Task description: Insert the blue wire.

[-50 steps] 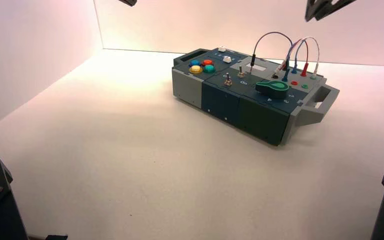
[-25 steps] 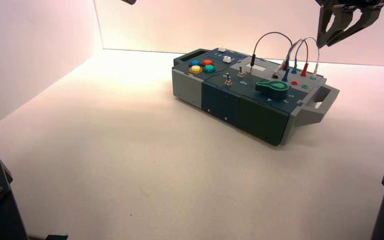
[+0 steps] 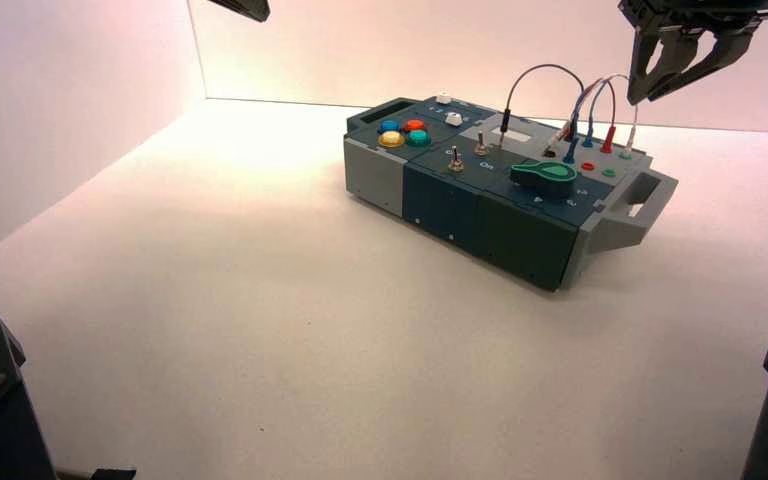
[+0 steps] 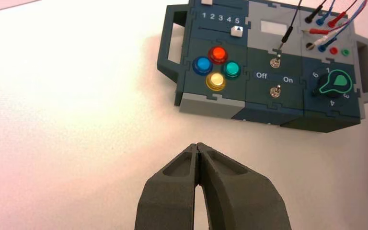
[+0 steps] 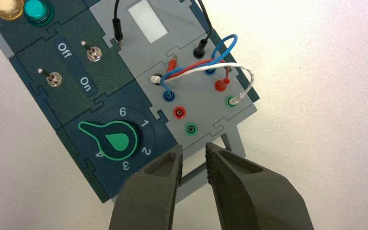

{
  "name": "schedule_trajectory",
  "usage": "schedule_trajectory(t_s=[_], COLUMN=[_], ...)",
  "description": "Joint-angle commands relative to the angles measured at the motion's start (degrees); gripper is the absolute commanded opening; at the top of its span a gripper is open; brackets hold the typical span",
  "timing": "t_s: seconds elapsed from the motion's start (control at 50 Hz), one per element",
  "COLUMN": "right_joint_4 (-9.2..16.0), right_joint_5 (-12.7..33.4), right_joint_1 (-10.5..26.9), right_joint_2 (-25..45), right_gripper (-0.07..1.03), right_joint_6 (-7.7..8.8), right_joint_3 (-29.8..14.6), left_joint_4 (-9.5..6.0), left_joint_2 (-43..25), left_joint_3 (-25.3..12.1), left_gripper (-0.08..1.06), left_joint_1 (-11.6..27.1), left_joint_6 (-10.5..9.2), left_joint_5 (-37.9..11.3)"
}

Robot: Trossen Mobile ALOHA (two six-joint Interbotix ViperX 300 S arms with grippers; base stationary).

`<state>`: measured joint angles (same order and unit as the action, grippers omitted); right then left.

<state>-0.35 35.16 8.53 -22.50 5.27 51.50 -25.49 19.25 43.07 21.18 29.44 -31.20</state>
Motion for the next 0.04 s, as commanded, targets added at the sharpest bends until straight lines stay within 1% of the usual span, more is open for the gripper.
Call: schedule_trajectory(t_s=[0.02, 0.04], right_joint_4=[0.26, 0.26], right_joint_5=[-0.44, -0.44], right_joint_1=[-0.18, -0.18], right_joint_2=[-0.70, -0.70], right_gripper=[0.28, 0.28], right_joint_6=[-0.09, -0.09], right_joint_3=[-0.70, -0.70], left_joint_4=[0.00, 0.00], left_joint_2=[-0.09, -0.09], left_joint_3=[-0.70, -0.79], left_gripper=[-0.03, -0.03], left_joint_1=[-0.09, -0.09], left_joint_6=[0.26, 0.26], left_joint_5=[0.53, 0.53])
